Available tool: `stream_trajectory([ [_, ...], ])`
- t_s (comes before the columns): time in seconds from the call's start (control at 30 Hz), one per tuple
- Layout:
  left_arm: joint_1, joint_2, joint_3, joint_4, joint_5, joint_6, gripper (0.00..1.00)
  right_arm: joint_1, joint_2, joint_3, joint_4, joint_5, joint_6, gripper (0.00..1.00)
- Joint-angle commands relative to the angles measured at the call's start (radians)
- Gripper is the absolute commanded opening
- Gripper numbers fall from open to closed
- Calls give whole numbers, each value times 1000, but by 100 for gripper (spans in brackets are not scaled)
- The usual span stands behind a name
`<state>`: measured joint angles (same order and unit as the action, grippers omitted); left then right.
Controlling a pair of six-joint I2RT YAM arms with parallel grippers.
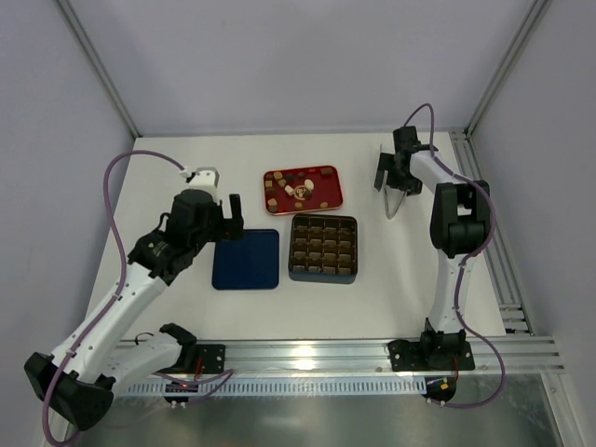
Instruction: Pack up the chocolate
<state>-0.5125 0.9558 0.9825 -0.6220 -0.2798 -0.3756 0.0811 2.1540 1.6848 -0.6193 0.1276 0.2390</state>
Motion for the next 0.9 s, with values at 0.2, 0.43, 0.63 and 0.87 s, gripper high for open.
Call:
stream_trajectory([
  [0.2,-3,12,8,8,-15,21,100,-3,21,33,18,-6,13,85],
  [0.43,-1,17,8,8,-15,21,100,-3,26,24,24,-2,13,81],
  [0.63,-1,21,10,8,-13,21,100,-3,40,41,16,-3,10,77],
  [0.87,-1,23,10,8,-10,23,100,-3,61,79,-30,4,8,72],
])
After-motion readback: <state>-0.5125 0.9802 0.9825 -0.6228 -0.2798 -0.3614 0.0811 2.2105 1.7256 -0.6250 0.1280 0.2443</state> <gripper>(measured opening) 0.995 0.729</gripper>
